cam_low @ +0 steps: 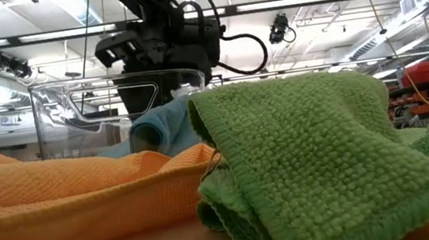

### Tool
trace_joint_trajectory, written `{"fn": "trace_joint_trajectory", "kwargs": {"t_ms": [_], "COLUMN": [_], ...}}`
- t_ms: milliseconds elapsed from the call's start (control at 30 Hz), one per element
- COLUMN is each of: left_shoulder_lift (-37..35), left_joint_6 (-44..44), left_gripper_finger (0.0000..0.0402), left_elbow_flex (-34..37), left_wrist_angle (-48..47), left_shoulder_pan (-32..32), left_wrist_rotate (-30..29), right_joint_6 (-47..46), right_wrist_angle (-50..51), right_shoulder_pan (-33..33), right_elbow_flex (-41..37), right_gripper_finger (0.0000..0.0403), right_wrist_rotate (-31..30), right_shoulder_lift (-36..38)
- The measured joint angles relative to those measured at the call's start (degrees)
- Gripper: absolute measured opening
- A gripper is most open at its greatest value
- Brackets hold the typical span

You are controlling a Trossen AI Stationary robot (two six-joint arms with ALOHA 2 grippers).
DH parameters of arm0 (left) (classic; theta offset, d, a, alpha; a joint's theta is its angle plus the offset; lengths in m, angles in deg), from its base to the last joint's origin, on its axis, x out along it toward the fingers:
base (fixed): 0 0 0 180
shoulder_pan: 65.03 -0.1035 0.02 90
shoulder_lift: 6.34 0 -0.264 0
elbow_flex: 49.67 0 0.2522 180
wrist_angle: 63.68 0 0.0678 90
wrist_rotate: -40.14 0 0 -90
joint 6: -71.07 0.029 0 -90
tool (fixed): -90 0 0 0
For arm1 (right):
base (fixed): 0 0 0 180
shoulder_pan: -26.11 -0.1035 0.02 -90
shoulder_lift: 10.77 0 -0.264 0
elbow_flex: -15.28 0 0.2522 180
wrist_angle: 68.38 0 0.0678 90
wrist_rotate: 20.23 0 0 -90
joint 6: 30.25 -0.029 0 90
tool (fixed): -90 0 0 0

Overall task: Fold microfiber towels
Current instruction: Put the blue towel into the transparent bin

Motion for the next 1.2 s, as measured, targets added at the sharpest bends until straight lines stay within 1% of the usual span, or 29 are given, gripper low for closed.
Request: {"fn": "trace_joint_trajectory", "kwargs": {"t_ms": [133,267,433,500,567,733,833,900,967,1100,1133,1200], "left_shoulder_lift": [0.6,0.5,0.5,0.5,0.5,0.5,0.5,0.5,0.9,1.6,1.8,1.9], "left_joint_6": [0.0,-1.7,-9.8,-13.7,-16.2,-17.7,-14.9,-11.9,-8.4,-4.9,-4.8,-4.9], "left_gripper_finger": [0.0167,0.0119,0.0035,0.0015,0.0018,0.0050,0.0051,0.0043,0.0032,0.0022,0.0026,0.0048], "left_elbow_flex": [0.0,0.0,0.0,0.0,0.0,0.0,0.0,0.0,0.0,0.0,0.0,0.0], "left_wrist_angle": [0.9,-2.1,-6.8,-8.3,-8.9,-6.6,-3.2,-2.0,-1.6,-0.2,0.2,0.4], "left_shoulder_pan": [0.8,1.0,0.9,0.8,0.6,-0.2,-0.3,-0.3,-0.3,-0.3,-0.3,-0.3], "left_wrist_rotate": [-0.6,-0.6,0.6,2.0,2.8,2.7,-1.7,-5.5,-8.0,-10.6,-10.7,-10.8], "right_joint_6": [0.0,0.0,0.3,0.3,0.3,0.2,0.0,-0.4,-0.6,-1.3,-1.3,-1.4], "right_wrist_angle": [0.0,0.0,-0.1,0.0,-0.1,-0.1,-0.1,-0.1,-0.1,-0.1,-0.1,-0.2], "right_shoulder_pan": [0.0,0.0,0.0,0.0,0.0,0.0,0.0,0.0,0.0,0.0,0.0,0.0], "right_elbow_flex": [0.0,0.0,0.0,0.0,0.0,0.0,0.0,0.0,0.0,0.0,0.0,0.0], "right_gripper_finger": [0.0255,0.0255,0.0255,0.0255,0.0255,0.0255,0.0255,0.0255,0.0255,0.0255,0.0255,0.0255], "right_wrist_rotate": [0.0,0.0,0.0,0.0,0.0,0.0,0.0,0.0,0.0,0.0,0.0,0.0], "right_shoulder_lift": [0.0,0.0,0.0,0.0,0.0,0.0,0.0,0.0,0.0,0.0,0.0,0.0]}}
